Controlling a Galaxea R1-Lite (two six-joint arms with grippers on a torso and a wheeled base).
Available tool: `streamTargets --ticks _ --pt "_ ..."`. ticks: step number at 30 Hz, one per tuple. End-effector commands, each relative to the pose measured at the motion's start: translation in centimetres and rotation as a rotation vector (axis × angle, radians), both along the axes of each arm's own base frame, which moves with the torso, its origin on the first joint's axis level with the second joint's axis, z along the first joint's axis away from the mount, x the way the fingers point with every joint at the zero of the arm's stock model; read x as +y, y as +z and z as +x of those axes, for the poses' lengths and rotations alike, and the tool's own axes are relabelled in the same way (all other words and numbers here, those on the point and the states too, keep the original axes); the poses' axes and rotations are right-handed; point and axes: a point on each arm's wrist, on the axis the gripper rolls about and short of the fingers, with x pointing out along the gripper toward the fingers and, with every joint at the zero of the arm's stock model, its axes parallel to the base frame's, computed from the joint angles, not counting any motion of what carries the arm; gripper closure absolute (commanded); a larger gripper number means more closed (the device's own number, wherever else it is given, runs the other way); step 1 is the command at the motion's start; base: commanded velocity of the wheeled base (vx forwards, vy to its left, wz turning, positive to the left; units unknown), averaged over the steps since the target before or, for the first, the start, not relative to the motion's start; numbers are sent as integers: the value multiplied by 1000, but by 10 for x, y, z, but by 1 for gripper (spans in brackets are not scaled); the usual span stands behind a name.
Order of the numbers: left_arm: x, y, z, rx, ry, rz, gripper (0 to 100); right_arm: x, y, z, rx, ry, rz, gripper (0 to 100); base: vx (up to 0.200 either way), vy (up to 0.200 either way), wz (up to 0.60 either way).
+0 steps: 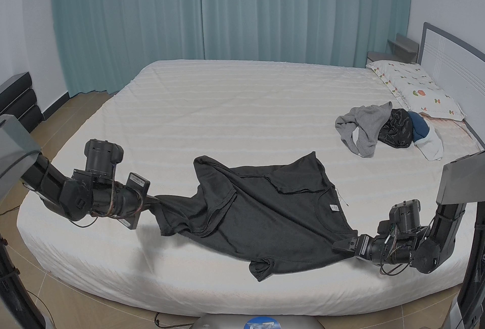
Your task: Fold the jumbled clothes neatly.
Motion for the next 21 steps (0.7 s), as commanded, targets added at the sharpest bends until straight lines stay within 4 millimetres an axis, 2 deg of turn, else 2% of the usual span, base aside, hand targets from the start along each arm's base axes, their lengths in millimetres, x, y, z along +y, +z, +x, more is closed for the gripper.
streamTargets --ticks 1,4,7,8,17,18,21 --pt "27 1 5 -4 83 -16 100 3 -6 3 10 3 -1 0 0 0 0" --pt "38 -10 10 27 119 -5 100 3 -6 3 11 4 0 0 0 0 0" --pt "40 -17 11 44 124 0 100 3 -6 3 11 3 1 0 0 0 0" --pt "39 -27 11 75 98 29 100 3 -6 3 11 3 1 0 0 0 0" --pt "32 -35 0 141 -17 127 100 3 -5 4 -2 2 3 0 0 0 0" --pt "32 -36 -1 144 -18 128 0 3 -6 3 -1 2 3 0 0 0 0" --pt "29 -38 -5 172 -55 169 0 2 -5 3 -14 1 6 0 0 0 0"
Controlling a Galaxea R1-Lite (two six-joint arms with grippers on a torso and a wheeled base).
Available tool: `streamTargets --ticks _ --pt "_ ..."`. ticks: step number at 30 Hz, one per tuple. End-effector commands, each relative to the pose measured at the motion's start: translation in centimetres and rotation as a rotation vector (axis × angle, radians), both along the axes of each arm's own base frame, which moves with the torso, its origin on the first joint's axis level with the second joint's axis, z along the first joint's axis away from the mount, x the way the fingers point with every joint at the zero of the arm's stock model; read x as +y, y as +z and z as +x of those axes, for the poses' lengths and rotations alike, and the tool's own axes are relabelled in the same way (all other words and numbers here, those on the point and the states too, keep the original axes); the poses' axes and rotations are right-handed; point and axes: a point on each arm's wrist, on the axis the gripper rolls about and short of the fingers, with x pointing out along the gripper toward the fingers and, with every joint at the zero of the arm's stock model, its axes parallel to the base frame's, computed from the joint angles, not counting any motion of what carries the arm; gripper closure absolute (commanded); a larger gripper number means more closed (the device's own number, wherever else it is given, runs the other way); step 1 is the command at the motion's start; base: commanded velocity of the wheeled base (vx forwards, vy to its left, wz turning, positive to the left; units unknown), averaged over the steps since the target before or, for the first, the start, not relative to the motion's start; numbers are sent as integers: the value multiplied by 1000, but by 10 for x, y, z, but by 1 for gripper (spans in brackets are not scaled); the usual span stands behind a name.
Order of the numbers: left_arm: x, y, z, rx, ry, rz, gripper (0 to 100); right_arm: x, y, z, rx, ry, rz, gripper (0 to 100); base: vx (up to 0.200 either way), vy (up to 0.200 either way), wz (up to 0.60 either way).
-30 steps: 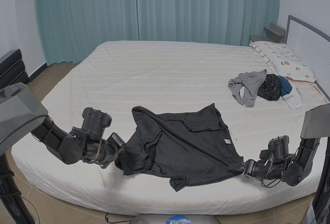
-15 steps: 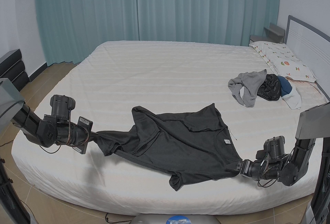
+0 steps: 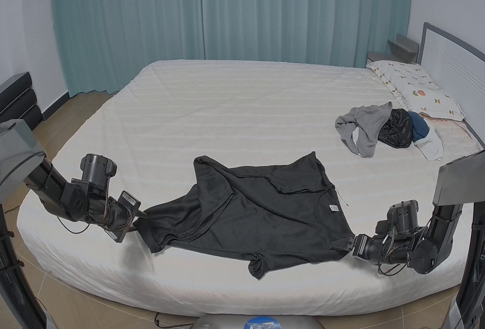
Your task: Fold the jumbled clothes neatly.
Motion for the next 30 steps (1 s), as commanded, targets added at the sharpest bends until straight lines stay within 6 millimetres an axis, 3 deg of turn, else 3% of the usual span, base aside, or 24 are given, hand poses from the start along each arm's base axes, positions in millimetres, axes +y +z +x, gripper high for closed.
streamTargets --ticks 1,6,11,15,19,20,22,30 --pt "-2 -3 -5 35 -36 51 0 0 0 -1 -7 -1 0 0 0 0 0" --pt "1 19 -5 -50 18 128 0 0 2 -2 -15 -1 2 0 0 0 0" --pt "-1 58 -4 -190 9 141 0 -1 3 -4 -19 -1 3 0 0 0 0" --pt "-27 63 4 -249 -146 201 0 0 3 -6 -29 7 4 0 0 0 0" --pt "-49 56 12 -251 -222 209 0 2 3 -8 -30 16 5 0 0 0 0" --pt "-76 47 23 -256 -290 216 0 3 3 -9 -32 19 5 0 0 0 0" --pt "-94 36 31 -258 -364 242 0 3 3 -9 -32 20 5 0 0 0 0" --pt "-140 -11 49 -257 -608 441 0 3 3 -10 -29 20 5 0 0 0 0"
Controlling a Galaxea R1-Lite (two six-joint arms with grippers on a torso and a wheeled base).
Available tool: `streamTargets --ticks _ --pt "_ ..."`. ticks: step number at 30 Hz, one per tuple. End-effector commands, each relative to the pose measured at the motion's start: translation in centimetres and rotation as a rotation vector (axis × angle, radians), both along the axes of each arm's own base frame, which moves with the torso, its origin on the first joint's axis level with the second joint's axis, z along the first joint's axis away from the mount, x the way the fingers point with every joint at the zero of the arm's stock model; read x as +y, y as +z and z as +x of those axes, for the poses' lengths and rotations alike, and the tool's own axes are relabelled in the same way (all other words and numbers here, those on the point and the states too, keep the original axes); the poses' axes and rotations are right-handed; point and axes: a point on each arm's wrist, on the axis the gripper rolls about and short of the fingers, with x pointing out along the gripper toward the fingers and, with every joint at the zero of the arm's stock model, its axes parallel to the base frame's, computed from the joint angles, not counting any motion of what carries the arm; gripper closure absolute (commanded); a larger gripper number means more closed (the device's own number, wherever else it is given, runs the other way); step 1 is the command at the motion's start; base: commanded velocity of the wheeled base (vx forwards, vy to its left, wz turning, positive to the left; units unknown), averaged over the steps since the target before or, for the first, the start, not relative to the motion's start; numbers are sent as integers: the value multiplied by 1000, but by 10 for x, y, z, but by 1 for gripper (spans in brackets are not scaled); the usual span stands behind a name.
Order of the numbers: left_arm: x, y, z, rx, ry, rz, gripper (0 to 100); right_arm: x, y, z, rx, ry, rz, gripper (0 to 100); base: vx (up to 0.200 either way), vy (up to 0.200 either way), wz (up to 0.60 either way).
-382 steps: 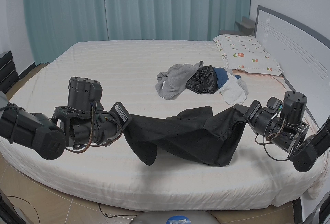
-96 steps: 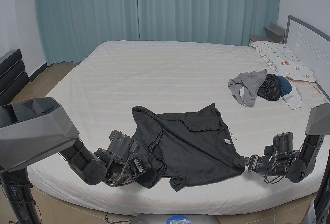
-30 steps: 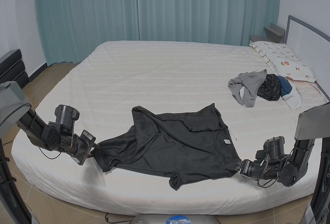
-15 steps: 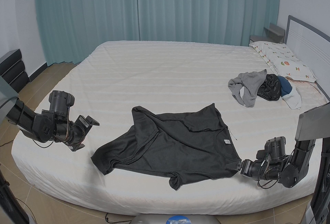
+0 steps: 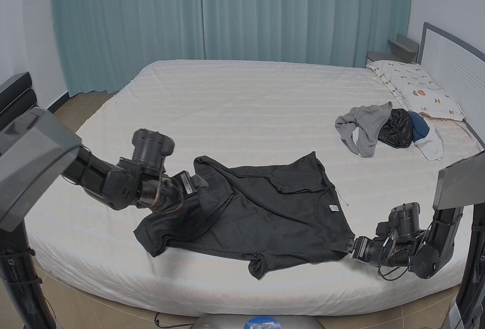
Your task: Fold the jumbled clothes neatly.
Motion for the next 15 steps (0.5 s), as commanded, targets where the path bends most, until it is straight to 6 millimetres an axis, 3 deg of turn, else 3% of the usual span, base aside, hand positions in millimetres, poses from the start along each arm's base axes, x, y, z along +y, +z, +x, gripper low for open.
streamTargets --ticks 1,8,15 --pt "-40 -49 16 29 -115 143 0 0 -1 -1 4 4 -2 0 0 0 0" --pt "-60 -71 34 -31 -145 313 0 0 -1 -1 7 1 -1 0 0 0 0" --pt "-73 -77 33 -50 -189 368 0 0 -2 -1 8 2 -3 0 0 0 0"
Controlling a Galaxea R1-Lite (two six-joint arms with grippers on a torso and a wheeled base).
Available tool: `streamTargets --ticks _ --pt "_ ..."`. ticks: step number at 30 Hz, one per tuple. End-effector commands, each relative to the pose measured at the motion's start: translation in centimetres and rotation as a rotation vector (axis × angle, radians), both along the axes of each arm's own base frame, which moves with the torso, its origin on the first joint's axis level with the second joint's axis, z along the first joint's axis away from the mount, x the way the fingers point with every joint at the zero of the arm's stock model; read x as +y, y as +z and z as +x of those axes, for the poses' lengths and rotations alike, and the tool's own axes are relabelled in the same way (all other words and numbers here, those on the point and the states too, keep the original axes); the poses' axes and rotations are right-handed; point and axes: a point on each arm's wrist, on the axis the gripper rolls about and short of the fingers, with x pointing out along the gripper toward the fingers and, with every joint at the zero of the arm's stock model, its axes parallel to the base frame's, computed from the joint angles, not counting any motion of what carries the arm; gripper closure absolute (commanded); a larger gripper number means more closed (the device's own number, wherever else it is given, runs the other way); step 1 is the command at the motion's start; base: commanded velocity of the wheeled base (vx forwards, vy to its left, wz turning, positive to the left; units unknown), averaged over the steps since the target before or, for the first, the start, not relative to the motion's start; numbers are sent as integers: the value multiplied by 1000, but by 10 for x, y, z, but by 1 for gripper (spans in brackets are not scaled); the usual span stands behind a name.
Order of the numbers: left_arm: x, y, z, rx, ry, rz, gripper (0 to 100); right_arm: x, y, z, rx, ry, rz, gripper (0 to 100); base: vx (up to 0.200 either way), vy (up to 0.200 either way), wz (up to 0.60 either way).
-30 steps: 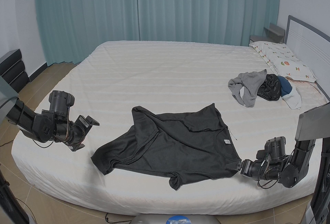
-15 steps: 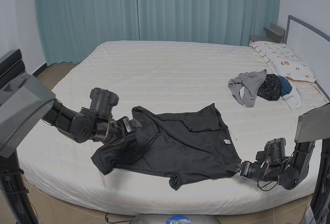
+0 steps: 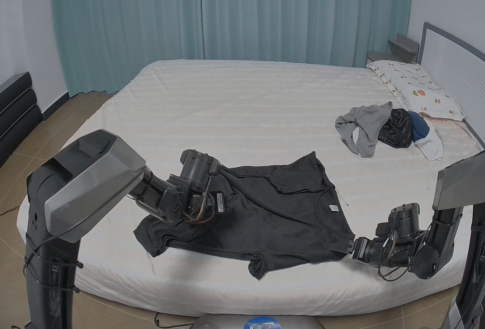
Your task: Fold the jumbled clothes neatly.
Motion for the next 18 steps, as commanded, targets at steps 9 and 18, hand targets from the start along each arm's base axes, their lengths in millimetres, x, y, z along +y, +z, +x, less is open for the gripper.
streamTargets --ticks 9,18 --pt "-12 -27 3 10 -17 94 0 0 -1 0 3 -1 0 0 0 0 0" --pt "-8 -20 10 -26 24 105 100 0 -2 0 6 0 -1 0 0 0 0"
